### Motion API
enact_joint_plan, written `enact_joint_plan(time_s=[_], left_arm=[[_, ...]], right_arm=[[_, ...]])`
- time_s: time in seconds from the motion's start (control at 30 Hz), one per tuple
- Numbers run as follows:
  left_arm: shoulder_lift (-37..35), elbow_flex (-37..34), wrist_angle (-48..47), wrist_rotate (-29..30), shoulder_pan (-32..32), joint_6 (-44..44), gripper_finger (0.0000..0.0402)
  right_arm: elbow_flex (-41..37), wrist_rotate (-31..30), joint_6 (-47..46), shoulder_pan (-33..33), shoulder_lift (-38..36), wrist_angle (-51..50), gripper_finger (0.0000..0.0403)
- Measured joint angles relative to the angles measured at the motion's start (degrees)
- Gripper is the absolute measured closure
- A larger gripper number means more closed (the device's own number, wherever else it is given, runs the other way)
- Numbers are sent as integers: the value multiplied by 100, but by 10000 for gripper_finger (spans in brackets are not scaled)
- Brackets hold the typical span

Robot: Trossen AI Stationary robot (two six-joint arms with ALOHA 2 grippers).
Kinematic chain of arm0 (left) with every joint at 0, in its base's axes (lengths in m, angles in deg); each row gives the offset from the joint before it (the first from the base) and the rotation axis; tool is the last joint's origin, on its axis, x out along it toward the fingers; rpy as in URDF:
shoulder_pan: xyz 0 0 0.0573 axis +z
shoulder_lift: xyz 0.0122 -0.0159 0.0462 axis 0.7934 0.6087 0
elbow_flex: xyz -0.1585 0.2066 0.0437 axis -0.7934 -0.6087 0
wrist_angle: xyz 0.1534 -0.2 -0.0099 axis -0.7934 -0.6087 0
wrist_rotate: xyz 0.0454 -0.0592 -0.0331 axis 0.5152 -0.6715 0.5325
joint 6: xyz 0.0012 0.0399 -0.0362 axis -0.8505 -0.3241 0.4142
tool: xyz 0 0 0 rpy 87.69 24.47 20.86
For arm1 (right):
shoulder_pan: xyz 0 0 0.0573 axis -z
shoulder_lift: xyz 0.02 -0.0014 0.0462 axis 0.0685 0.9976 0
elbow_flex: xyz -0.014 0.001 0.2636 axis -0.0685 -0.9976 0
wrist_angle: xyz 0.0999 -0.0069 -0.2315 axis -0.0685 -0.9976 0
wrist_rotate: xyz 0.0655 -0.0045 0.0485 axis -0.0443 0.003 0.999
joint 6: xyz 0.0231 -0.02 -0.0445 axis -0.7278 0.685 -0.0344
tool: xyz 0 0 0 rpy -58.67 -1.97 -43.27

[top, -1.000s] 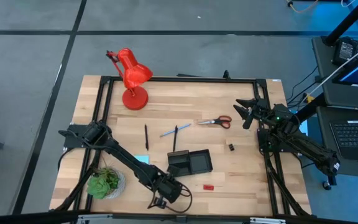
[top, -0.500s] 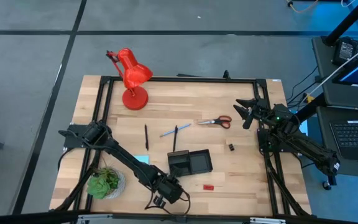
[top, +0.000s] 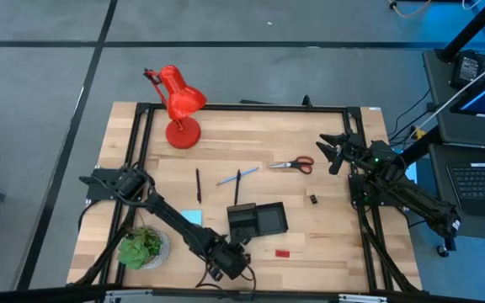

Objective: Pick and place office supplies into organizer
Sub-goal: Put the bottom black binder clip into the black desk organizer

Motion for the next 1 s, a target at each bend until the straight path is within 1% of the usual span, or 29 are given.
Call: enact_joint_plan(time_s=[0.13, 0.43, 0.6, 0.77, 1.0], left_arm=[[9, -10, 175, 159, -28, -364, 315], [17, -16, 171, 535, -64, -486, 315], [20, -17, 173, 601, -69, -362, 315], [20, -17, 169, 642, -69, 102, 315], [25, -21, 168, 1042, -110, -66, 315]], right_arm=[[0, 0, 1, -1, 0, 0, 210], [1, -4, 1, -1, 0, 0, 210], [0, -2, 1, -1, 0, 0, 210], [0, -2, 1, -1, 0, 0, 210], [0, -2, 1, -1, 0, 0, 210]])
